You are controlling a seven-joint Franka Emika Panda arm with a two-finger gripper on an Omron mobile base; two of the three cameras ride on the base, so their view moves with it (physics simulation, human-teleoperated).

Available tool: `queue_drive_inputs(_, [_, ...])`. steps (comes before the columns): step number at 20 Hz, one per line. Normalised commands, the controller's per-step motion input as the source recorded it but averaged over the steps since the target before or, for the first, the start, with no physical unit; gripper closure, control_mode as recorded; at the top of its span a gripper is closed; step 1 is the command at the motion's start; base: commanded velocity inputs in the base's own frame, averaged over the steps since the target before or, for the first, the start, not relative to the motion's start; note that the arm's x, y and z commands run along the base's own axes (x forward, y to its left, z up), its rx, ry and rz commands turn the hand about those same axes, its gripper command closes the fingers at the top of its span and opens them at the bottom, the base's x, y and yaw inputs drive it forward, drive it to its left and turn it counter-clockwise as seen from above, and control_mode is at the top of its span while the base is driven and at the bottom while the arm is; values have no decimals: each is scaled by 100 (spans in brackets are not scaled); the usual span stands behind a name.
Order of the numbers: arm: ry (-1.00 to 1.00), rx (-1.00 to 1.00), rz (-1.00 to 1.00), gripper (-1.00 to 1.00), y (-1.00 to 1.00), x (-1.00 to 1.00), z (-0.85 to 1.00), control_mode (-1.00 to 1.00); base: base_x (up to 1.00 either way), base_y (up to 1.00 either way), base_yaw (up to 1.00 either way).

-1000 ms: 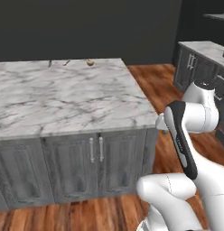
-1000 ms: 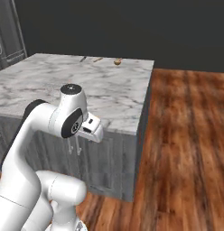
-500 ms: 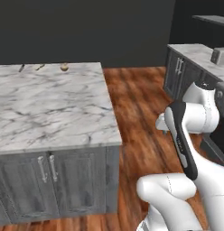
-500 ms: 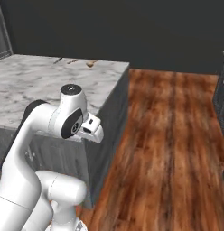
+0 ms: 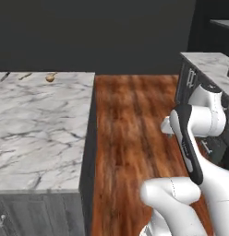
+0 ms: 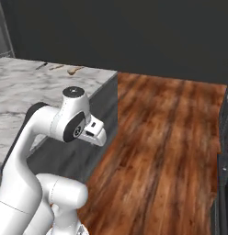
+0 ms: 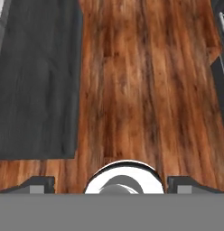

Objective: Pick up the metallic utensils from the counter and place them in the open drawer. Make sure not to pick up any wooden utensils.

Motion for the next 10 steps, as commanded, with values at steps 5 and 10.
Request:
queue_drive_inputs(5, [0,0,0,-100,0,0,0,100,100,-100,35])
queue_drive_inputs(10, [0,0,0,-100,0,0,0,100,100,-97,44])
